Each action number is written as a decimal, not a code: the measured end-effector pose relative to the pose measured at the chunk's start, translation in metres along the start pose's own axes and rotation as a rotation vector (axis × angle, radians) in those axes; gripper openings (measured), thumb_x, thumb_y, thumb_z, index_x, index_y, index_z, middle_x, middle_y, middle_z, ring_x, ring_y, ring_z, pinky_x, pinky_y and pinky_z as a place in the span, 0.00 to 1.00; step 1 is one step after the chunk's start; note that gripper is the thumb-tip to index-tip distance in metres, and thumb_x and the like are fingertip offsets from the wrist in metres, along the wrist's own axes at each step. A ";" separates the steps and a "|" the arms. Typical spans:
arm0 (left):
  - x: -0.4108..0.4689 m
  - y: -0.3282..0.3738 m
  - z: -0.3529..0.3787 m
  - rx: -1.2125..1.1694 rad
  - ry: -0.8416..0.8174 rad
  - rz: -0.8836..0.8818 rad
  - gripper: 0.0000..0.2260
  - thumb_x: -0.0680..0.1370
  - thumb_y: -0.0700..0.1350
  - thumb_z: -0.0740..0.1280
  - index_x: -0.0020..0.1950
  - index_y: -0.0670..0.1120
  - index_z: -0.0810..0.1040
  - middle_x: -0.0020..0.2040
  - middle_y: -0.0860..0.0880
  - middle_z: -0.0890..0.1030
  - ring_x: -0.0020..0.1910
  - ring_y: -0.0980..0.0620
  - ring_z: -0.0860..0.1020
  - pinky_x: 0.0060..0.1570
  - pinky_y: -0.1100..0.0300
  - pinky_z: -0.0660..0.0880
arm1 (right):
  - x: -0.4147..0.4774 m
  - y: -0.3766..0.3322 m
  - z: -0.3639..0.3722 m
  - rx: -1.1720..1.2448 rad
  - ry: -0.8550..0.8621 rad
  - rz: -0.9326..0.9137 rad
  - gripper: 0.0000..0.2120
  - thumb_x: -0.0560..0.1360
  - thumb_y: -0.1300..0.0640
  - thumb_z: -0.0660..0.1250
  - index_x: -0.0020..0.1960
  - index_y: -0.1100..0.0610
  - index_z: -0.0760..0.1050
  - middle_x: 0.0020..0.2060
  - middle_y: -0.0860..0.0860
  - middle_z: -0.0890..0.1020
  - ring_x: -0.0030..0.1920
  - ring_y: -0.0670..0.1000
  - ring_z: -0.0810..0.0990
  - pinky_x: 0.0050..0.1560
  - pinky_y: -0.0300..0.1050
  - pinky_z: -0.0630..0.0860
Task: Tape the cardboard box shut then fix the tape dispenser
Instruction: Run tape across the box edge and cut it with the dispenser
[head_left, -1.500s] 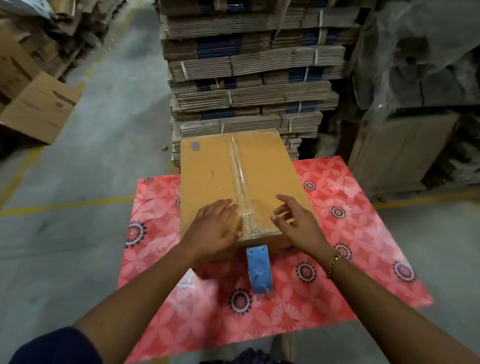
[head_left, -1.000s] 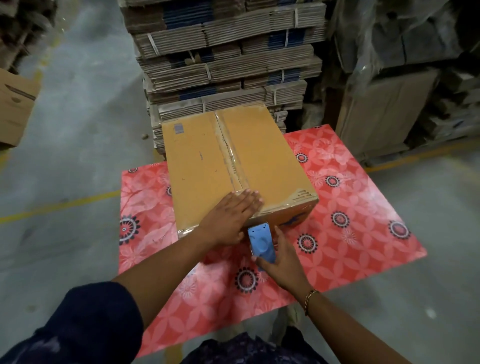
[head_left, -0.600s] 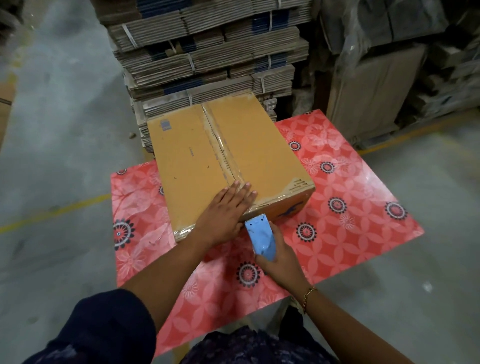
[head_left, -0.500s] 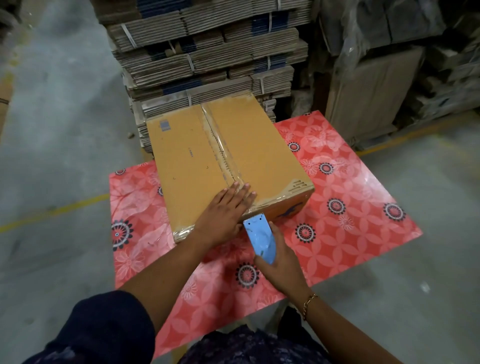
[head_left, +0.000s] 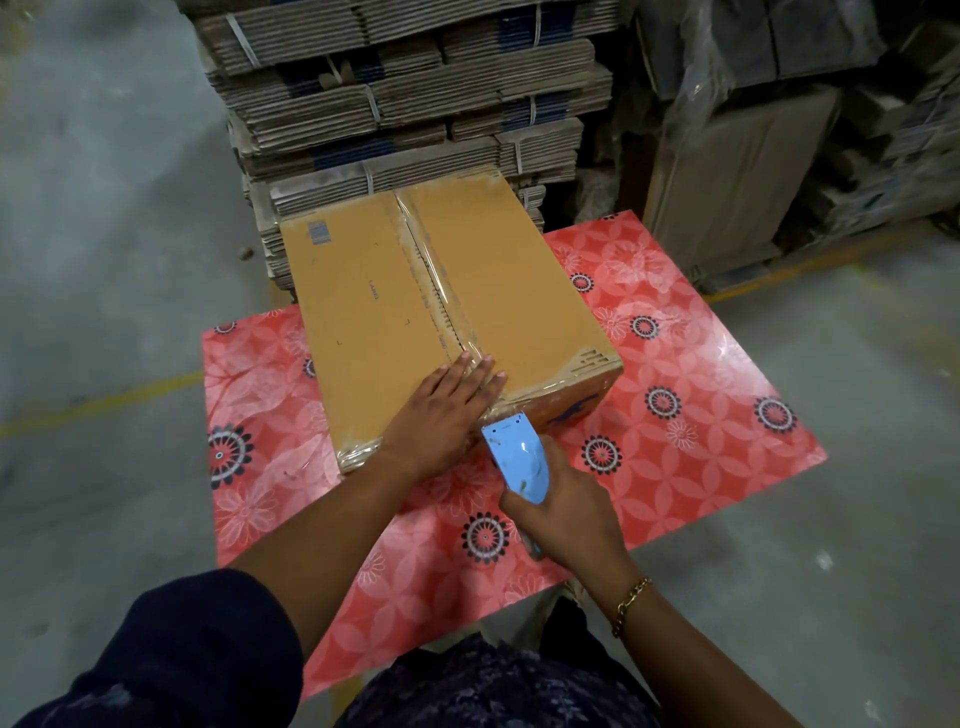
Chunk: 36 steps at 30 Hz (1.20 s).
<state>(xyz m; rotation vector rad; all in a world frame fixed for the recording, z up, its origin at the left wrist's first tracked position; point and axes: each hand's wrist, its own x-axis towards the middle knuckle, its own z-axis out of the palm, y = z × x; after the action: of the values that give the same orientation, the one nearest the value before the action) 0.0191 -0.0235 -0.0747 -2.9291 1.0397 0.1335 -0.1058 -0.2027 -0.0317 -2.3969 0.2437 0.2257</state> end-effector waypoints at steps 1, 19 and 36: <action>0.000 0.000 -0.001 -0.005 -0.003 0.002 0.37 0.79 0.47 0.64 0.83 0.50 0.47 0.84 0.47 0.49 0.83 0.44 0.48 0.79 0.47 0.52 | -0.002 -0.001 -0.002 -0.005 0.001 0.001 0.27 0.66 0.40 0.66 0.63 0.43 0.65 0.37 0.50 0.81 0.37 0.57 0.80 0.36 0.52 0.77; 0.000 -0.002 -0.001 -0.042 0.010 0.012 0.35 0.79 0.52 0.59 0.83 0.50 0.49 0.84 0.47 0.50 0.83 0.44 0.49 0.79 0.46 0.53 | -0.037 0.016 -0.003 -0.018 -0.061 0.043 0.29 0.67 0.38 0.66 0.65 0.41 0.64 0.39 0.48 0.82 0.38 0.52 0.82 0.38 0.49 0.77; -0.002 -0.001 -0.008 -0.167 -0.002 0.011 0.34 0.80 0.66 0.51 0.83 0.55 0.46 0.84 0.51 0.46 0.83 0.48 0.43 0.78 0.44 0.50 | -0.011 0.023 0.000 -0.131 -0.171 0.104 0.32 0.66 0.36 0.67 0.64 0.48 0.66 0.38 0.48 0.77 0.40 0.56 0.79 0.33 0.47 0.69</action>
<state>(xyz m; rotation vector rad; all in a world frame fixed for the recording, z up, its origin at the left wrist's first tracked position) 0.0189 -0.0223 -0.0663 -3.0700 1.0963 0.2350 -0.1216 -0.2181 -0.0440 -2.4784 0.2822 0.5069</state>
